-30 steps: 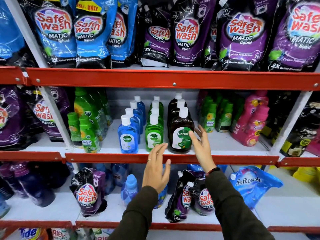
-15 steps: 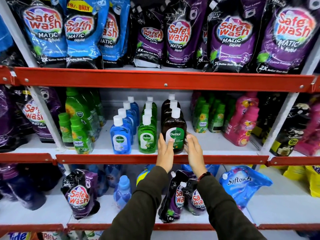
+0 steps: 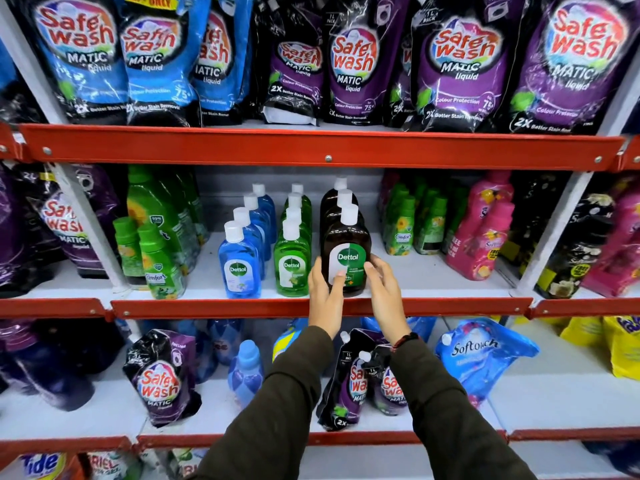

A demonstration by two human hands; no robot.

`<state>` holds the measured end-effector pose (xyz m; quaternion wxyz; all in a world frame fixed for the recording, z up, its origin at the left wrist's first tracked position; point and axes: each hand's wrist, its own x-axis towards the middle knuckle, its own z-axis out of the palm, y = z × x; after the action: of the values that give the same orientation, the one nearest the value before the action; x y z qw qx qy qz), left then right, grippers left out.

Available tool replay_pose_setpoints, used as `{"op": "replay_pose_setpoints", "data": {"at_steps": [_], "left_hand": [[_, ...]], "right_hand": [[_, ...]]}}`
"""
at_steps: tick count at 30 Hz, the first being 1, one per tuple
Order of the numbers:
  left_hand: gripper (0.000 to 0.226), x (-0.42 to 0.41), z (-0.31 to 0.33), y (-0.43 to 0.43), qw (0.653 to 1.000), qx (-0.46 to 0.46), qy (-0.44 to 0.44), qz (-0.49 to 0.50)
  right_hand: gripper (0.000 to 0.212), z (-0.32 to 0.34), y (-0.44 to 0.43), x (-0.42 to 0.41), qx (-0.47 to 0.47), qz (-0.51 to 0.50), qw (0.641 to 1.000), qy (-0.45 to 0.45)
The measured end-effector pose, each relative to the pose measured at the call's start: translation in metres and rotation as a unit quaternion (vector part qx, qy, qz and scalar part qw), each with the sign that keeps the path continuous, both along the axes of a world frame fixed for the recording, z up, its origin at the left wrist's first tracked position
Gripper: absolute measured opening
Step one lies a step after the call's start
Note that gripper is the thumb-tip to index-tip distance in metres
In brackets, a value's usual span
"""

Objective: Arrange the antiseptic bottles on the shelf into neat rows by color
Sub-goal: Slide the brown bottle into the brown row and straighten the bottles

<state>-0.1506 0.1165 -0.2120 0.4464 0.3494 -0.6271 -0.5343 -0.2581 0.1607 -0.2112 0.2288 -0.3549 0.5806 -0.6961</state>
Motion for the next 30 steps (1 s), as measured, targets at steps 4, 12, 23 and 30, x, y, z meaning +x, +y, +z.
{"op": "replay_pose_setpoints", "data": {"at_steps": [4,12,23,30], "left_hand": [[0.044,0.014,-0.007,0.011,0.989,-0.045,0.101,0.103],[0.050,0.050,-0.001,-0.008,0.975,-0.046,0.126,0.177],[0.052,0.071,0.003,-0.037,0.998,-0.013,0.039,0.040],[0.049,0.078,0.000,-0.038,0.998,-0.016,0.046,0.025]], "right_hand": [[0.030,0.001,0.007,0.025,-0.069,-0.099,0.992,0.039],[0.033,0.000,-0.019,0.079,-0.047,0.048,0.997,0.036],[0.048,0.003,-0.041,0.099,0.016,0.073,0.997,0.020],[0.048,-0.001,-0.039,0.100,0.012,0.061,0.998,0.030]]}}
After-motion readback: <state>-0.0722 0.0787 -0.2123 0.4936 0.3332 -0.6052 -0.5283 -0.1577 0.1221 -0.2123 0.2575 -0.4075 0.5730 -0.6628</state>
